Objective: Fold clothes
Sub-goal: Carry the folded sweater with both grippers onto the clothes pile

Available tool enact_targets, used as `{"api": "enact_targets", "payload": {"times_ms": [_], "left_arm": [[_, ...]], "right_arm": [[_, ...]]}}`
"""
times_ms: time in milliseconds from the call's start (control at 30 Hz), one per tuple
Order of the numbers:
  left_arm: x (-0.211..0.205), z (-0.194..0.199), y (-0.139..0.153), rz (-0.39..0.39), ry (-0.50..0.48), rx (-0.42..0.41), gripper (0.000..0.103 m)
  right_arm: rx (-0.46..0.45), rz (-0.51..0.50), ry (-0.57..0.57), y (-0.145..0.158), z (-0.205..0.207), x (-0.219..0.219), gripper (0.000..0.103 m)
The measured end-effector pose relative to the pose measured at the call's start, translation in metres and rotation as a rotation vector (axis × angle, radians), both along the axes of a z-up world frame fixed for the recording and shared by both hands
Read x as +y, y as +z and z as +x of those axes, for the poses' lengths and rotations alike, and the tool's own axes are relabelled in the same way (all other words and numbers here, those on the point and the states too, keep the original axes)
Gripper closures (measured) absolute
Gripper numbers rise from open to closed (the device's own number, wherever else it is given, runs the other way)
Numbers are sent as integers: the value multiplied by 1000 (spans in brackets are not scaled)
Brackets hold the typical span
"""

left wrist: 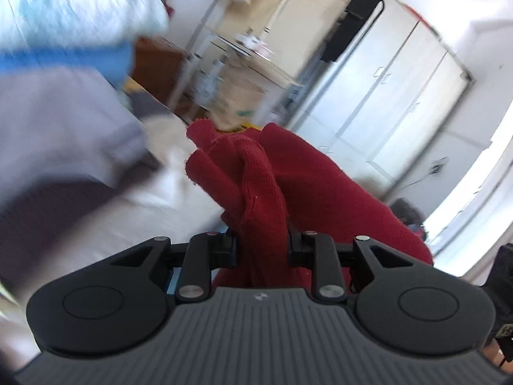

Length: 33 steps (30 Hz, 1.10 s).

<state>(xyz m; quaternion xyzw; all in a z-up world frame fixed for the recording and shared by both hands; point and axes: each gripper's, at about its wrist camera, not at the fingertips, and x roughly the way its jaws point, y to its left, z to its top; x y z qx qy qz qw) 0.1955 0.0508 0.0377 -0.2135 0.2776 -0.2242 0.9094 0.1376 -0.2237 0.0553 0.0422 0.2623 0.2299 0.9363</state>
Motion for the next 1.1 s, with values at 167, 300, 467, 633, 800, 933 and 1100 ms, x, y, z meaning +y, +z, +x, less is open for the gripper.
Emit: {"api": "enact_targets", "payload": {"times_ms": [167, 300, 467, 633, 800, 933, 1100], "left_arm": [[75, 40, 44, 142, 94, -42, 79], [129, 67, 77, 226, 190, -72, 79], [179, 129, 37, 423, 275, 101, 78], [200, 139, -12, 383, 313, 162, 77], [202, 144, -12, 343, 344, 162, 73], [201, 124, 2, 321, 396, 150, 54], [200, 74, 46, 311, 509, -91, 33]], "right_arm": [[-78, 80, 81, -2, 38, 69, 56], [-133, 175, 131, 11, 85, 122, 56], [-59, 228, 184, -2, 150, 175, 56], [47, 69, 190, -51, 194, 208, 56], [47, 129, 145, -58, 203, 204, 55], [10, 69, 84, -43, 194, 212, 41], [-154, 131, -89, -15, 171, 183, 36]]}}
